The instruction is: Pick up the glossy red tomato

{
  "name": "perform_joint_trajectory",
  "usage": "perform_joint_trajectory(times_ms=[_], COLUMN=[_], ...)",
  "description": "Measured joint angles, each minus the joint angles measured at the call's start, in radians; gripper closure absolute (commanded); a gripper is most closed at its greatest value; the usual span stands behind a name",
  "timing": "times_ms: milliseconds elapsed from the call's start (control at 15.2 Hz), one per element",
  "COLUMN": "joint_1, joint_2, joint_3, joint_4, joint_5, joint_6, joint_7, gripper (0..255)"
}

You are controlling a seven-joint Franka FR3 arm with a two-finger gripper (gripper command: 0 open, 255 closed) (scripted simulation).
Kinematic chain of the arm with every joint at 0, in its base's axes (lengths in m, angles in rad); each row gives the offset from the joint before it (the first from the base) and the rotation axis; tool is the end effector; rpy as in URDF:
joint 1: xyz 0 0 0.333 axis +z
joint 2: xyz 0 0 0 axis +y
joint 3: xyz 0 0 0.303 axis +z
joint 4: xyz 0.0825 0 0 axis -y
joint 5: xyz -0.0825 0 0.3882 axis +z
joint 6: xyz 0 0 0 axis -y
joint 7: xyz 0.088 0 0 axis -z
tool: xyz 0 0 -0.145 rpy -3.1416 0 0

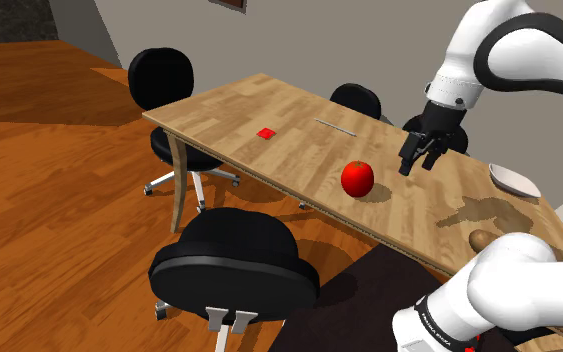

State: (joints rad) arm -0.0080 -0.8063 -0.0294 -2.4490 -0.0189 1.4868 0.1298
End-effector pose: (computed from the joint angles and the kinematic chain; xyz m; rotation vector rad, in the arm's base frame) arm 0.2957 -0.0148 0.4996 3.1168 -0.2446 -0.2444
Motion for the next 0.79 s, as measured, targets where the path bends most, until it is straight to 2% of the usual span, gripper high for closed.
perform_joint_trajectory(times_ms=[132,264,792], joint_1=[-0.005,-0.023,-0.115], joint_2=[0.023,0.098,0.457], joint_3=[0.008,0.029,0.099], joint_4=[0.012,0.043,0.231], joint_5=[-0.001,-0.010,-0.091], joint_6=[0.008,0.040,0.137], joint_7=[0.017,0.072,0.351], gripper=[0,0,0])
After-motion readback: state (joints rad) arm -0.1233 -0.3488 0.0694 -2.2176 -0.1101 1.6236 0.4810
